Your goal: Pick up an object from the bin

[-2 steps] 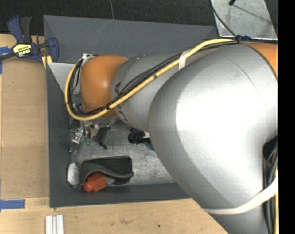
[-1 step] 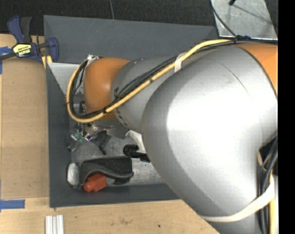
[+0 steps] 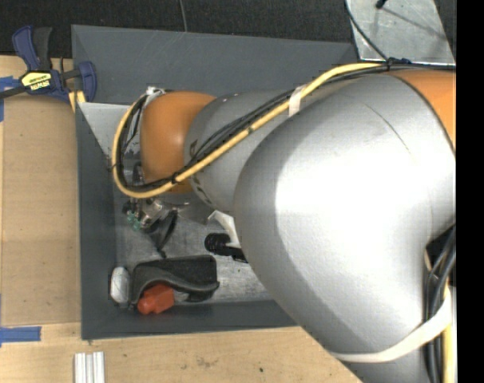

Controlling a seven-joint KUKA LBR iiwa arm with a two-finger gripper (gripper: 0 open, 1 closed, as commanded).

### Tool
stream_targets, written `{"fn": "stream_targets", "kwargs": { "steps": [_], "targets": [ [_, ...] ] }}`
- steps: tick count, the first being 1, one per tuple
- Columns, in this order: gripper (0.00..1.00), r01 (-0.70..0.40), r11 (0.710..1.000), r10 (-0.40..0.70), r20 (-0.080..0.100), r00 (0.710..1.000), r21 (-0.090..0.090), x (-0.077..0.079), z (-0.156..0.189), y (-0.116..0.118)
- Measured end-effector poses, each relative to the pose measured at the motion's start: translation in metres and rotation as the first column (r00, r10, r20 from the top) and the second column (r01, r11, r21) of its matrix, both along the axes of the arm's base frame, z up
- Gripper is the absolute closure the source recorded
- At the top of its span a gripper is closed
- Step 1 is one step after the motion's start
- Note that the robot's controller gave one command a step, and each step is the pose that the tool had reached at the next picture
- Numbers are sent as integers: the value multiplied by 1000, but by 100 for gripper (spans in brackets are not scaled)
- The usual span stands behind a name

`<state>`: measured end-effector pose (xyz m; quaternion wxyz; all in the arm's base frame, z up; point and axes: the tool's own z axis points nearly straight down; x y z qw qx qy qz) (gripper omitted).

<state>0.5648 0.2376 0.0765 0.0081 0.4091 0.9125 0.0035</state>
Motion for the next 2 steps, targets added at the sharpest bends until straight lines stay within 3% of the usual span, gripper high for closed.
{"fn": "stream_targets", "kwargs": {
  "steps": [1,2],
  "targets": [
    [100,-2,1000,2,-14,1000,1,1,17,0],
    [100,-5,1000,5,-11,1000,3,3,80,0]
  ]
}}
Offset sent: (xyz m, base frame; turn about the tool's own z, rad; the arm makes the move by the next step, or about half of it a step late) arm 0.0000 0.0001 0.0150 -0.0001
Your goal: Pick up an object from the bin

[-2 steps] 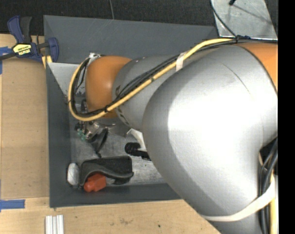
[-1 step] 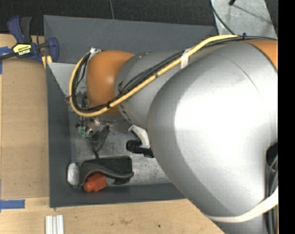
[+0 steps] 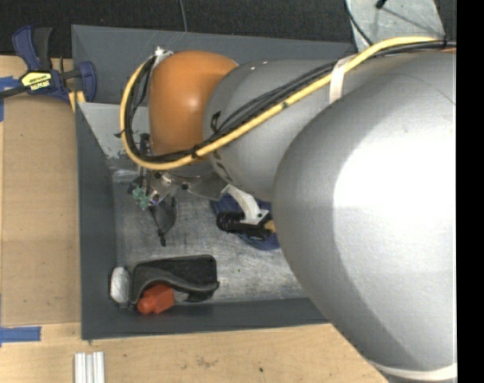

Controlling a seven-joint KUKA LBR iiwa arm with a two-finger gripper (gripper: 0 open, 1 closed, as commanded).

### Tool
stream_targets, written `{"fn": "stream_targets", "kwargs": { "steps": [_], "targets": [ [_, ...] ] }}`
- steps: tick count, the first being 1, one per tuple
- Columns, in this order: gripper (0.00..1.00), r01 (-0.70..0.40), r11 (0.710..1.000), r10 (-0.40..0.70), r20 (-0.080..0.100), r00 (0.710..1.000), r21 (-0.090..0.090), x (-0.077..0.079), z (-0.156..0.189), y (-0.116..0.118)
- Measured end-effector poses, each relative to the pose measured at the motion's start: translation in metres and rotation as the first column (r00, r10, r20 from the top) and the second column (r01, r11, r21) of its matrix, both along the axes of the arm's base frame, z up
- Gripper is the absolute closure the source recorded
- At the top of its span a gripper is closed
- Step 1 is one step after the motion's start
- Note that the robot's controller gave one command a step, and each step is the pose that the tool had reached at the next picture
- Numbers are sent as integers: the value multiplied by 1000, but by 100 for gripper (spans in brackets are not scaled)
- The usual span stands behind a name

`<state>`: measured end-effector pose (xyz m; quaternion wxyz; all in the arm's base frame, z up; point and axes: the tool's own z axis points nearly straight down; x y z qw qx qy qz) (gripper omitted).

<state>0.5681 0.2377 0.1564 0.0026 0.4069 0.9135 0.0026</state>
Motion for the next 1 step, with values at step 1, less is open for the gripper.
{"fn": "stream_targets", "kwargs": {
  "steps": [1],
  "targets": [
    [100,-3,1000,3,-1,1000,-1,2,40,0]
  ]
}}
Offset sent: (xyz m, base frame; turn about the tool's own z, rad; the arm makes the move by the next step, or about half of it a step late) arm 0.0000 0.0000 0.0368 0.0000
